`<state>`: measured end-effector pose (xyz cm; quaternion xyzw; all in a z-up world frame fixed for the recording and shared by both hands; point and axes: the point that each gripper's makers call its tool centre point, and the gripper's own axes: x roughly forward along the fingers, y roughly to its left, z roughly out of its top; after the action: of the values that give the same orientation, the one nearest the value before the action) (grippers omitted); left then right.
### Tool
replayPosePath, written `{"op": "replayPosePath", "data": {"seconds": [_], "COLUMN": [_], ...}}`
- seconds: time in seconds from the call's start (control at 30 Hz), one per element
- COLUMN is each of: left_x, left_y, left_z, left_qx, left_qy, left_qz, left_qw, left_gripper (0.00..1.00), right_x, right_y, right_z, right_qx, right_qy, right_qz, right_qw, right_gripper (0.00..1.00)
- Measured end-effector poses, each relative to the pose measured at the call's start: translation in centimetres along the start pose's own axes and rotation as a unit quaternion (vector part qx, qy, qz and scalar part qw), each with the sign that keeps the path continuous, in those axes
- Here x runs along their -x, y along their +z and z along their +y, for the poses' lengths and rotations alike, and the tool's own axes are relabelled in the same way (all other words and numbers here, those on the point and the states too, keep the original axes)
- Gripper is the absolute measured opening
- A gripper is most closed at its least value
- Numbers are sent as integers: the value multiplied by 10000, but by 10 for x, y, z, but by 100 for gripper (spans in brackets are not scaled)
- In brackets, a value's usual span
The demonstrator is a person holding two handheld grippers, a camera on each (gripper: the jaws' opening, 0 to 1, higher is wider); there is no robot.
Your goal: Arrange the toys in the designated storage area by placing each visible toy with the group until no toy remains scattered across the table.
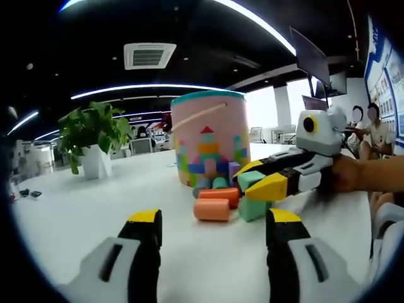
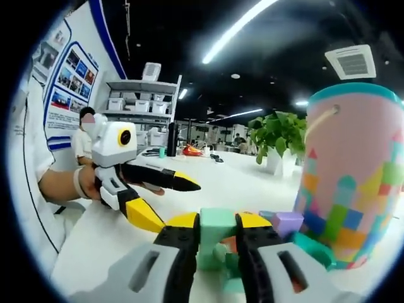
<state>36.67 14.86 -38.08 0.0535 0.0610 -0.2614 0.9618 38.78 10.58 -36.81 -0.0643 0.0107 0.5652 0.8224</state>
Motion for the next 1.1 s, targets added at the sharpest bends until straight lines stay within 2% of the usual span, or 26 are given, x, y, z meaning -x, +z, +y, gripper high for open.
{"op": "replayPosePath", "data": {"seconds": [0.13, 0.27, 0.5, 0.57, 0.73, 0.8, 0.87, 1.03, 1.1], "left_x": [0, -1, -3, -3, -5, -6, -6, -7, -6], "left_y": [0, 0, 1, 1, 1, 1, 1, 2, 2], "left_z": [1, 2, 4, 5, 7, 8, 8, 11, 8], "left_qx": [29, 24, 108, 128, 157, 173, 169, 137, 139], "left_qy": [-24, -49, -87, -97, -85, -80, -75, -66, -61], "left_qz": [-23, -23, -57, -60, -46, -46, -49, -45, -44], "left_qw": [10000, 10000, 9999, 9999, 9998, 9998, 9998, 9999, 9999], "left_gripper": [66, 66, 67, 67, 67, 67, 67, 65, 65], "right_x": [1, 6, 14, 16, 25, 33, 35, 50, 55], "right_y": [6, 6, 18, 25, 59, 88, 106, 166, 188], "right_z": [-8, -20, -24, -24, -26, -19, -25, -50, -70], "right_qx": [-192, -254, -510, -446, -351, -196, -91, -3, 142], "right_qy": [-76, -335, -358, -353, -411, -438, -480, -699, -956], "right_qz": [-161, -180, -260, -241, -353, -465, -524, -710, -733], "right_qw": [9997, 9990, 9977, 9981, 9979, 9978, 9974, 9950, 9926], "right_gripper": [22, 22, 21, 21, 21, 21, 21, 21, 21]}}
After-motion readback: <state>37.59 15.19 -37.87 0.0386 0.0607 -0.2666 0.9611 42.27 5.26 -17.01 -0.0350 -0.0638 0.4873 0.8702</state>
